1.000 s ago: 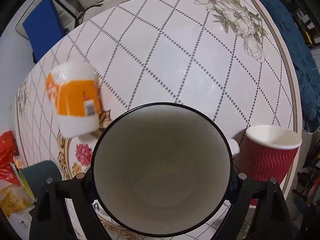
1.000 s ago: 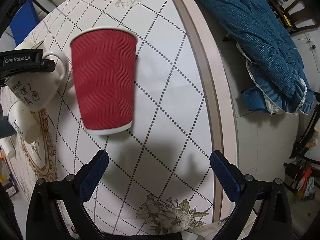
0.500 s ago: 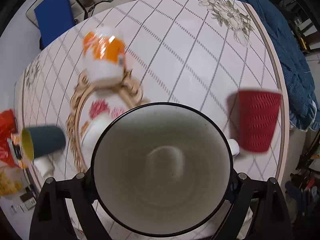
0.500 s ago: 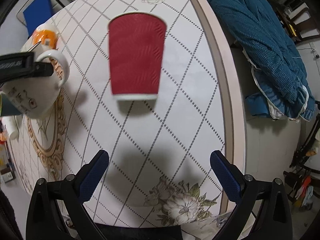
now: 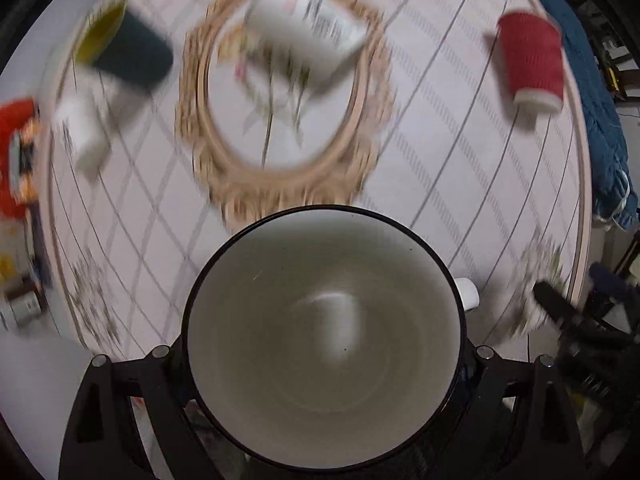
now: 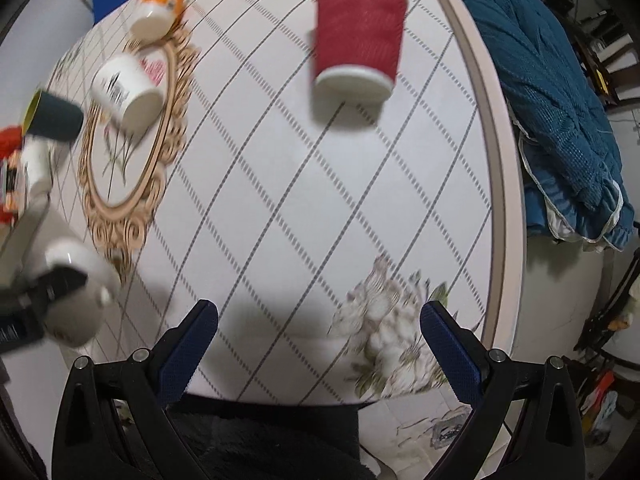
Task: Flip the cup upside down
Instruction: 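Carry the mug beside the oval frame, set it upright, open left tool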
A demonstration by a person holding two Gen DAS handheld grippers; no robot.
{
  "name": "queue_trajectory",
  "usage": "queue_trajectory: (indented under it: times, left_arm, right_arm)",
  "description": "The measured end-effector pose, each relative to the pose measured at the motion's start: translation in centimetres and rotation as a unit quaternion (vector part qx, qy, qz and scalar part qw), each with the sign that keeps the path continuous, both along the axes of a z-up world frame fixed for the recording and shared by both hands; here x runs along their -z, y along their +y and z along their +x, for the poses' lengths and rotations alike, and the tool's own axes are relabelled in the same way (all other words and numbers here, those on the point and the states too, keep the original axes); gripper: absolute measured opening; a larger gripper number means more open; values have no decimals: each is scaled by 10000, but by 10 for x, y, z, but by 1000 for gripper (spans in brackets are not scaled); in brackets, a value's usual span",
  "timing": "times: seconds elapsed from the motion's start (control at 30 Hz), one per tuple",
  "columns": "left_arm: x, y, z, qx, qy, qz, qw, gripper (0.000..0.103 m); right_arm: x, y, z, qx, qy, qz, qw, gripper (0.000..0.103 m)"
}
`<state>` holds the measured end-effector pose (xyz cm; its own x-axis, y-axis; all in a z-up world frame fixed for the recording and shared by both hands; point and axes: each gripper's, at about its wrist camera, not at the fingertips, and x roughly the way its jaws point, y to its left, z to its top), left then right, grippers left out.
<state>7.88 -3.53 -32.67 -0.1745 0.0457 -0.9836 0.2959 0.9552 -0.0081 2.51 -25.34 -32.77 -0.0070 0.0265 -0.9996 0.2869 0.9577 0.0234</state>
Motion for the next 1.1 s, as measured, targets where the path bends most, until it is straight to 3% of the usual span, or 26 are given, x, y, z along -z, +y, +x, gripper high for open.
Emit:
queue_trajectory:
  times: [0.23,1.1]
  left_arm:
    - [38,26,-17,-248,515,65,9983,91]
    - [94,6,57,-210,729,-126,9970,91]
  right_arm:
    - [12,25,-22,-62,150,-31,9999,103]
    - [23,43,5,19,273,-176,9995,103]
